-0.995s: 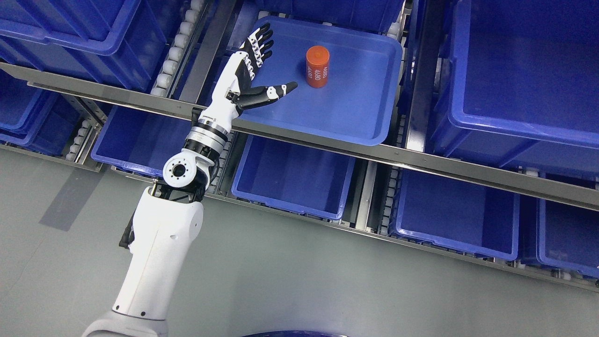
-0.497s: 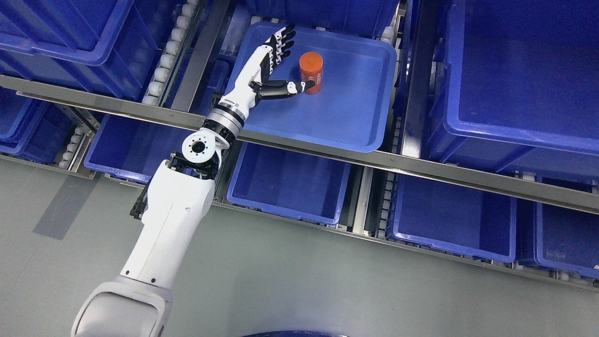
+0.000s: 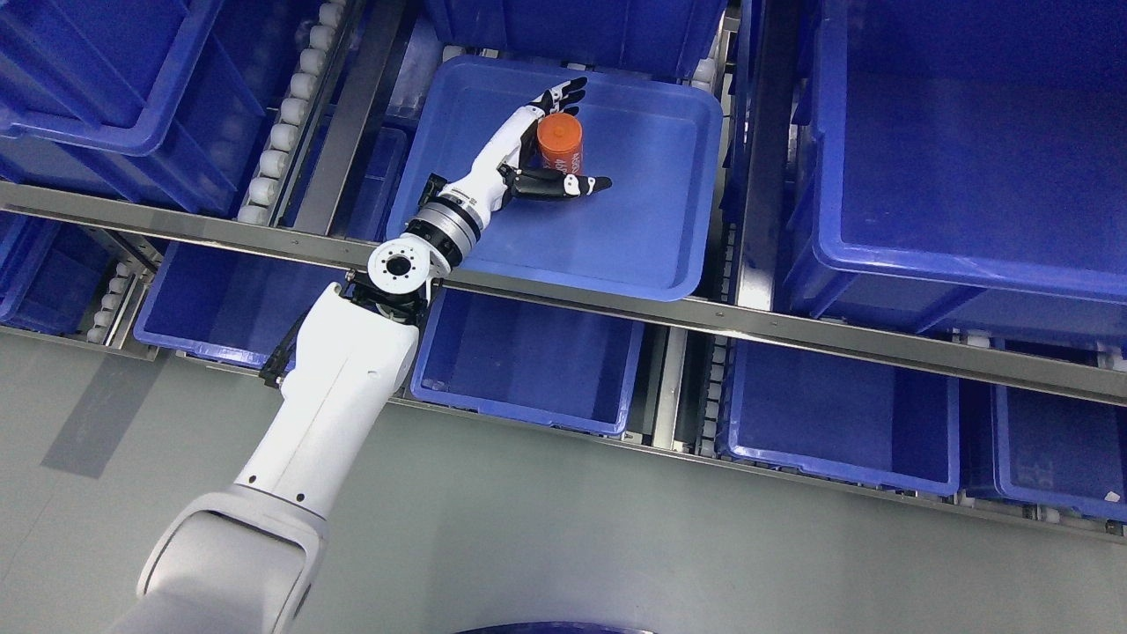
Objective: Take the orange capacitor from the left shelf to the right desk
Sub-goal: 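Close the left hand fingers around the orange cylinder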
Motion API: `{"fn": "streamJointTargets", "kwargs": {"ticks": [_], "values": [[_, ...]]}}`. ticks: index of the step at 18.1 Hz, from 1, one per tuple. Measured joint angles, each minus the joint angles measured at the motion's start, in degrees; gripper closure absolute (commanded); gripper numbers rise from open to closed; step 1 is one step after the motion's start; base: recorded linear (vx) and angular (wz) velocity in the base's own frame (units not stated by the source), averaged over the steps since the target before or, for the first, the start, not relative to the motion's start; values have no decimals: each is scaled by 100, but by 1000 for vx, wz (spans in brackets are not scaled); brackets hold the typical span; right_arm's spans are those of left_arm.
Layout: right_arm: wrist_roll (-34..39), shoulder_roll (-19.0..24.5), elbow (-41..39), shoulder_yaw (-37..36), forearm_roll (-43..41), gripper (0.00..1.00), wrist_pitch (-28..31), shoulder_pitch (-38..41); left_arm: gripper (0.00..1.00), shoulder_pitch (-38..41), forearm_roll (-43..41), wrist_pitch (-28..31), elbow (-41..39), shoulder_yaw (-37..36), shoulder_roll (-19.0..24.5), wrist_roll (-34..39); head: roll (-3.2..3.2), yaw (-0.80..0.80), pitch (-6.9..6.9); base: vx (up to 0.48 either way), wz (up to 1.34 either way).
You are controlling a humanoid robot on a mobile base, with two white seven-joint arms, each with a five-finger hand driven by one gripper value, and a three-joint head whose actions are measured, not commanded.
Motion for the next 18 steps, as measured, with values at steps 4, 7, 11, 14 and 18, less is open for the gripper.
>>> {"fn": "streamJointTargets", "kwargs": {"ticks": [4, 7, 11, 14, 18], "values": [[0, 0, 0, 0, 0, 0, 0, 0, 17, -141, -23, -94, 282, -75, 0, 6, 0, 0, 0, 13, -3], [0, 0, 0, 0, 0, 0, 0, 0, 32, -196, -24, -159, 443, -117, -1, 4, 0, 0, 0, 0, 0], [0, 0, 0, 0, 0, 0, 1, 0, 50, -212, -20, -399, 591, -142, 0, -49, 0, 0, 0, 0, 0], [0, 0, 0, 0, 0, 0, 1, 0, 59, -201, -4, -590, 675, -149, 0, -69, 0, 0, 0, 0, 0], [0, 0, 0, 0, 0, 0, 1, 0, 79, -185, 140, -736, 754, -150, 0, -79, 0, 0, 0, 0, 0]]}}
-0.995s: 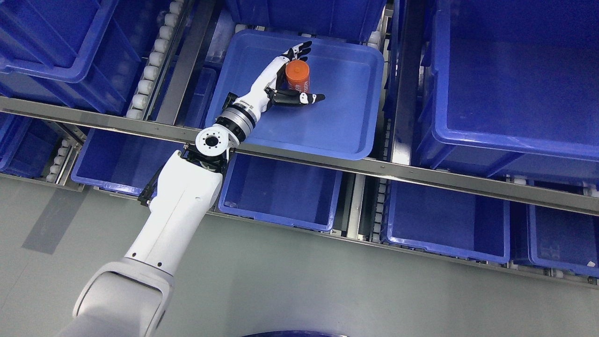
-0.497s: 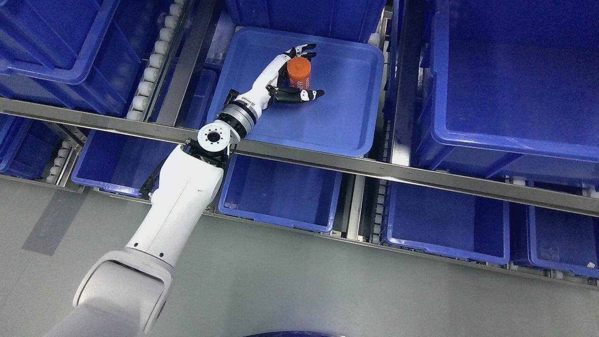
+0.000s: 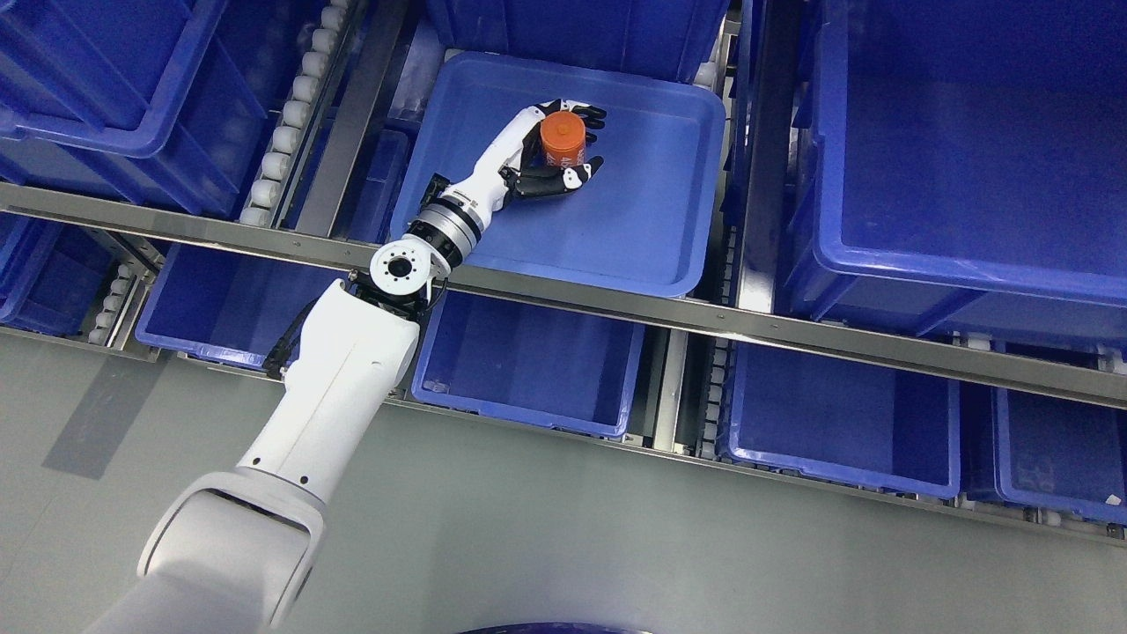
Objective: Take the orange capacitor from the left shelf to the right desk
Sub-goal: 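Close the left hand fingers around the orange cylinder, then lift the orange cylinder up out of the bin with the left hand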
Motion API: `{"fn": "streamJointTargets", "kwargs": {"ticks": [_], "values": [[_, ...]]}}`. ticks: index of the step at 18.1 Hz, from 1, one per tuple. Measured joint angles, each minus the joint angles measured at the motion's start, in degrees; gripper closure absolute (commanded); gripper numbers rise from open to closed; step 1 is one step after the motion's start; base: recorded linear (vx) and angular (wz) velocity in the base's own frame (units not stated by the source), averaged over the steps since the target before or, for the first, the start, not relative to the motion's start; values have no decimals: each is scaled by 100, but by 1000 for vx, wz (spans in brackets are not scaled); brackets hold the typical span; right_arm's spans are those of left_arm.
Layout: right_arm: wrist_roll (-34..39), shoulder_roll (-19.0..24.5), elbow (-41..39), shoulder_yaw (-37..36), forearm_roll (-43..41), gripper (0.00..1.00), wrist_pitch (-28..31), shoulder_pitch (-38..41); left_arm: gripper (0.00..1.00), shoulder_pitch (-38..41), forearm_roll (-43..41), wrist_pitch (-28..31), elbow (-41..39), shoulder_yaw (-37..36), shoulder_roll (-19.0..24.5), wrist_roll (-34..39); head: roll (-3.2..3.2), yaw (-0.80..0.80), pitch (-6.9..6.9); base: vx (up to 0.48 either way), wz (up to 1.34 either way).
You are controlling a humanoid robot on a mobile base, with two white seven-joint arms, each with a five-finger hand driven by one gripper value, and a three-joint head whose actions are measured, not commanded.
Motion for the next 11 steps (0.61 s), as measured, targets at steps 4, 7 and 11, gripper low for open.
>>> {"fn": "streamJointTargets", "kwargs": {"ticks": [4, 7, 11], "values": [[0, 0, 0, 0, 0, 0, 0, 0, 99, 69, 190, -288, 55, -1, 0, -11, 0, 0, 0, 0, 0], [0, 0, 0, 0, 0, 0, 0, 0, 100, 128, 325, -485, 80, 18, 1, -18, 0, 0, 0, 0, 0], [0, 0, 0, 0, 0, 0, 0, 0, 99, 178, 618, -709, -53, 95, 0, -6, 0, 0, 0, 0, 0]]}}
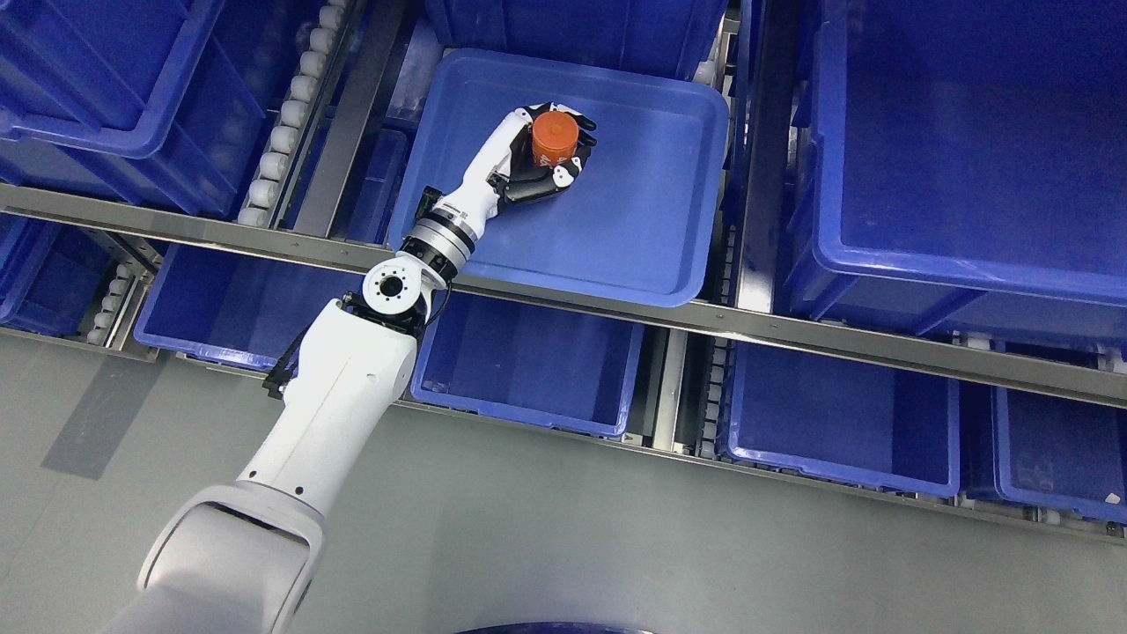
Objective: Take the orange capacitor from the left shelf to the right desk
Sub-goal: 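Lift the orange cylinder up out of the bin with the left hand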
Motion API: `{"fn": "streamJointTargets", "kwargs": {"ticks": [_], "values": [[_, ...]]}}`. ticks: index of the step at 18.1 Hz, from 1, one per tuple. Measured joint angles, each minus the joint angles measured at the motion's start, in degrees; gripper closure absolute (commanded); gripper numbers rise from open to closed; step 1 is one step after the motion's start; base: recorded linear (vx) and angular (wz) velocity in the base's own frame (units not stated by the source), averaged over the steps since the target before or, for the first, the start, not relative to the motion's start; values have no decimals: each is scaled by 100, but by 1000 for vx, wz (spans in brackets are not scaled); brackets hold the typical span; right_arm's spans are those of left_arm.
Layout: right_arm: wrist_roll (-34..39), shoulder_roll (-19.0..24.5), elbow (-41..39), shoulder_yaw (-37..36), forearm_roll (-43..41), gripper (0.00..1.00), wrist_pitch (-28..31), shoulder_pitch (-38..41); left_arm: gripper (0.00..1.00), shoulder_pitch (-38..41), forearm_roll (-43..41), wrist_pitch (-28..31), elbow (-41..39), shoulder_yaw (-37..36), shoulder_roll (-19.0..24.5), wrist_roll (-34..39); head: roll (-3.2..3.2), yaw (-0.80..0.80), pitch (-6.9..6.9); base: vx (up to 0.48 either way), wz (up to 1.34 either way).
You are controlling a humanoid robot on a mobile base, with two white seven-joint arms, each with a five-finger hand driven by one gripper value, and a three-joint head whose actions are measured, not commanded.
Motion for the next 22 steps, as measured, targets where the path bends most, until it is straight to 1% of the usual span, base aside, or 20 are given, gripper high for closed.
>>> {"fn": "streamJointTargets", "kwargs": {"ticks": [9, 13, 18, 22], "values": [[0, 0, 0, 0, 0, 0, 0, 0, 98, 62, 504, -70, -1132, 367, 0, 25, 0, 0, 0, -2, 1], [0, 0, 0, 0, 0, 0, 0, 0, 97, 418, 643, -65, -1846, 407, 0, 26, 0, 0, 0, -34, 18], [1, 0, -1, 0, 0, 0, 25, 19, 97, 1014, 716, -546, -2606, 472, 0, 67, 0, 0, 0, -83, 68], [1, 0, 0, 0, 0, 0, 25, 12, 97, 1303, 738, -641, -3066, 563, 0, 71, 0, 0, 0, -133, 95]]}}
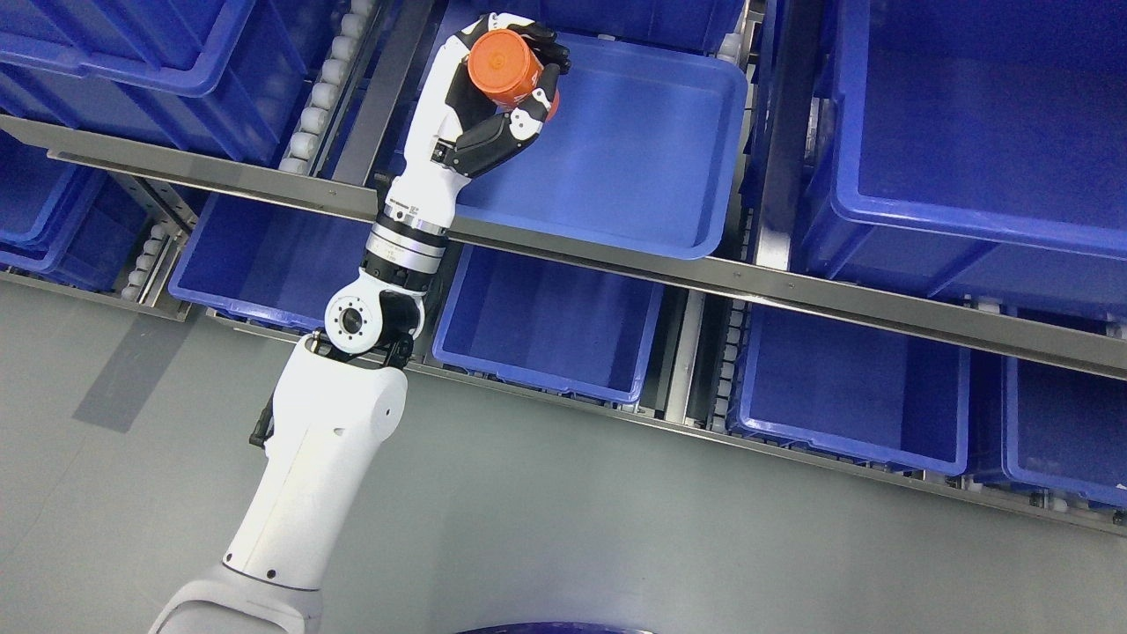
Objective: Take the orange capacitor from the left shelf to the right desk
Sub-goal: 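Lift the orange cylinder up out of the bin with the left hand, then hold the orange cylinder in the left hand while turning toward the steel table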
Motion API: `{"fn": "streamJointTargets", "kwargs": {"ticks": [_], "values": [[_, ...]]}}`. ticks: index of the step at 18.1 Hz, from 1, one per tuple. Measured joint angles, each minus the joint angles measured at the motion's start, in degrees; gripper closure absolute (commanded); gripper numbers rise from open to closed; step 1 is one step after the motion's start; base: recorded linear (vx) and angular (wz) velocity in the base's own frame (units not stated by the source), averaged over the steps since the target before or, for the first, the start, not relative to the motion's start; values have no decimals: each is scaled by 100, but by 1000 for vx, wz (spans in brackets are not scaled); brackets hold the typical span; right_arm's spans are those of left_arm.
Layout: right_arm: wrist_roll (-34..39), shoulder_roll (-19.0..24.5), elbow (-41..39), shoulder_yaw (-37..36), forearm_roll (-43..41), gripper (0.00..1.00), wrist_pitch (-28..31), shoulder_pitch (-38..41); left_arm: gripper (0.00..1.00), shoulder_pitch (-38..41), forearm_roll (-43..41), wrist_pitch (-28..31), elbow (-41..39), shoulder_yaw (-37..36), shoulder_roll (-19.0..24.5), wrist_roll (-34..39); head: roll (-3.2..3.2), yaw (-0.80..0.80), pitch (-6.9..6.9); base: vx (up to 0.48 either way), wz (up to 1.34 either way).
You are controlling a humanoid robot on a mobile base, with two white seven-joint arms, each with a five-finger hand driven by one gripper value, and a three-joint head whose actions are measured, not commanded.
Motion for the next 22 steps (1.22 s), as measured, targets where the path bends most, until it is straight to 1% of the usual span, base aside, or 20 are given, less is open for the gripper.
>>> {"fn": "streamJointTargets", "kwargs": {"ticks": [9, 14, 22], "values": [[0, 0, 0, 0, 0, 0, -30, -12, 97, 644, 14, 62, -669, 96, 0, 69, 0, 0, 0, -93, 26], [0, 0, 0, 0, 0, 0, -31, -12, 96, 869, 16, 202, -918, 115, 0, 257, 0, 0, 0, -117, -290], [0, 0, 0, 0, 0, 0, -32, -11, 95, 987, 13, 290, -1203, 154, 0, 290, 0, 0, 0, -140, -420]]}}
